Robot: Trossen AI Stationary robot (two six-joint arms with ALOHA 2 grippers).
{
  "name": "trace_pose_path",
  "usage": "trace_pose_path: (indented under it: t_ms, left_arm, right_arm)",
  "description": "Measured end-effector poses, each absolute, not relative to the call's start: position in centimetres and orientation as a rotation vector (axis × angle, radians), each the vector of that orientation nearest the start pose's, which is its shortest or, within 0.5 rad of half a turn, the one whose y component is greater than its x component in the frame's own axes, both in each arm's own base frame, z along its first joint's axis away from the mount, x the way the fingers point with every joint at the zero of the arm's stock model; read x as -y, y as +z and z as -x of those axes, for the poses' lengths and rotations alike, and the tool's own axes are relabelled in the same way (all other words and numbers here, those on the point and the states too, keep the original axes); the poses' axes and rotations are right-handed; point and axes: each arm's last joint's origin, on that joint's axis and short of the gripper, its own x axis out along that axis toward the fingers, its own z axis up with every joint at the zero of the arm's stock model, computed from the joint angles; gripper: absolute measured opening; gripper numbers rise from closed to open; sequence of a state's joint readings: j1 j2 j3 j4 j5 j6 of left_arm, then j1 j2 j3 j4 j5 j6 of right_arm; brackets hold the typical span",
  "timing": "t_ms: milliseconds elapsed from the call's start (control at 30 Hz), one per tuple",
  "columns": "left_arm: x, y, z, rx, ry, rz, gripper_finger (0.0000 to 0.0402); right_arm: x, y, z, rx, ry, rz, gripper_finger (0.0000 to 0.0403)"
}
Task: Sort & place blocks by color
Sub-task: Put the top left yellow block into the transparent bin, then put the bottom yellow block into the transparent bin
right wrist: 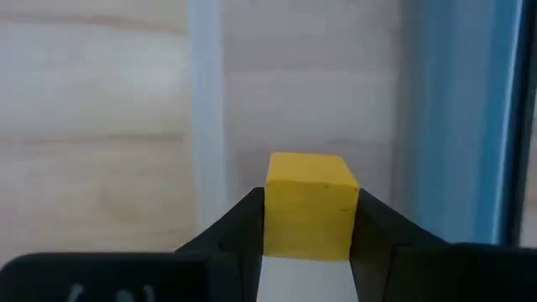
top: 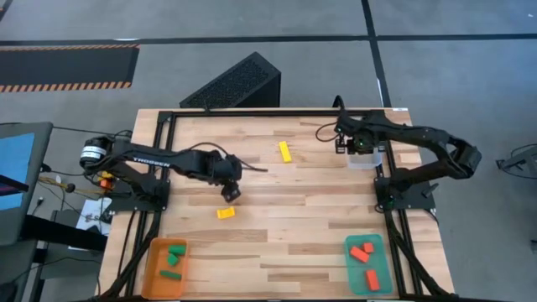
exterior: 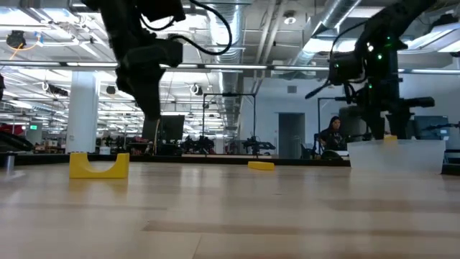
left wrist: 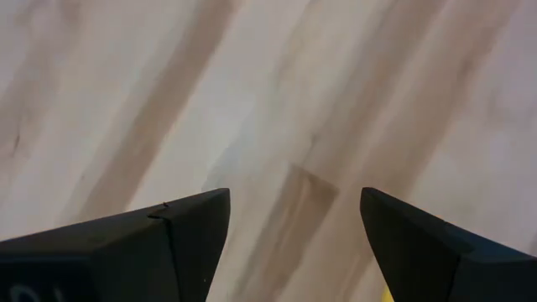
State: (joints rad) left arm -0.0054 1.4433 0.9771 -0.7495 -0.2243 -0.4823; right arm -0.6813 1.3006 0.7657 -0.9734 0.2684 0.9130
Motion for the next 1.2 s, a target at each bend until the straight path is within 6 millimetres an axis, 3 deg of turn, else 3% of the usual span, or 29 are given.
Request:
trace_pose_path:
  t_ms: [267,533,667,900,1200]
  left_arm:
    - [1.8,21.5,-25.7,-1.223,0.395,0.192,0.0252]
    - [2.4,18.1,-24.2,-1.324,0.272,0.286,0.0252]
    - [3.4,17.5,-24.0,-1.329,0.190,0.303,0.0252]
    - [5.1,17.3,-23.9,-1.331,0.064,0.242,0.0252]
    - [5.1,14.0,-22.3,-1.334,0.108,0.233,0.0252]
  right_arm:
    - [13.4,16.9,-13.6,-1.063,-1.464,-1.020,0.0175]
    - [13.3,16.8,-13.7,-1.061,-1.471,-1.001,0.0233]
    - [12.9,16.8,-14.1,-1.071,-1.446,-0.977,0.0243]
    - [11.0,17.9,-15.2,-1.004,-1.366,-0.950,0.0244]
    - [8.9,20.2,-15.3,-0.826,-1.287,-0.986,0.0244]
